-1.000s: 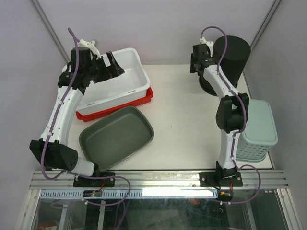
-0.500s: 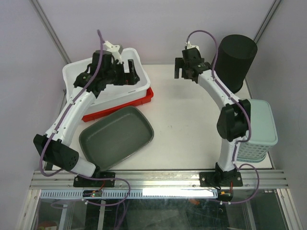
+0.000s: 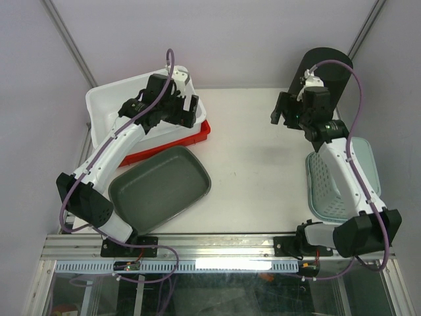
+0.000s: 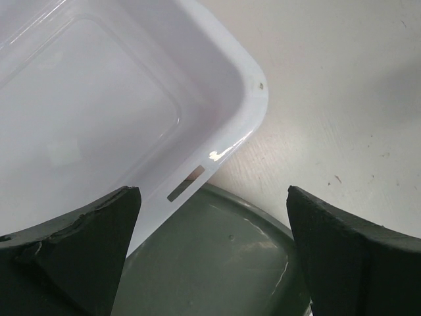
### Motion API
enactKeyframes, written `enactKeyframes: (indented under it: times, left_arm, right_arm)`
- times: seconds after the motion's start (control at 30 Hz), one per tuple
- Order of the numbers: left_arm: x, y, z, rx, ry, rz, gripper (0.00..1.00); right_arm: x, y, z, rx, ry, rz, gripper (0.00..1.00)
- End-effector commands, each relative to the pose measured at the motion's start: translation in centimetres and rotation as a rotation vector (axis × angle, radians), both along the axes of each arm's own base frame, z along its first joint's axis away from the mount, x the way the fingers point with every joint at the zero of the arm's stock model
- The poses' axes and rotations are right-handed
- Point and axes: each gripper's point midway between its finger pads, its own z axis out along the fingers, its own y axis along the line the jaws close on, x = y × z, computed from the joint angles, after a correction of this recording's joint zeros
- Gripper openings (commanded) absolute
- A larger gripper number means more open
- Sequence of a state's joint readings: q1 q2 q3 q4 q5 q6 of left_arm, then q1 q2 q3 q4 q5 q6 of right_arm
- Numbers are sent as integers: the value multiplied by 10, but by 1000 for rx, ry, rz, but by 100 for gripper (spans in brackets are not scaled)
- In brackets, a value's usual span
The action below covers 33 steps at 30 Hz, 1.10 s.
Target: Turn the large container upside down
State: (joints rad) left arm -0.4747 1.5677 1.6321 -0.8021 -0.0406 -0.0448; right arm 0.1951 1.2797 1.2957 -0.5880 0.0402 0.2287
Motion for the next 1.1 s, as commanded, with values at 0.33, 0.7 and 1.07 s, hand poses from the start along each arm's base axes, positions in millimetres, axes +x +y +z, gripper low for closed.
enactKeyframes:
  times: [0.33, 0.7, 1.07]
  left_arm:
    - [121, -35, 3, -188, -41, 422, 99]
    - [143, -36, -28, -34, -113, 539, 83]
    - [146, -42, -46, 4, -89, 506, 58]
  right_arm:
    - [-31, 13, 2, 97, -3, 50, 98]
    - [-37, 11, -8, 86, 19, 50, 98]
    - [-35, 12, -8, 92, 19, 55, 98]
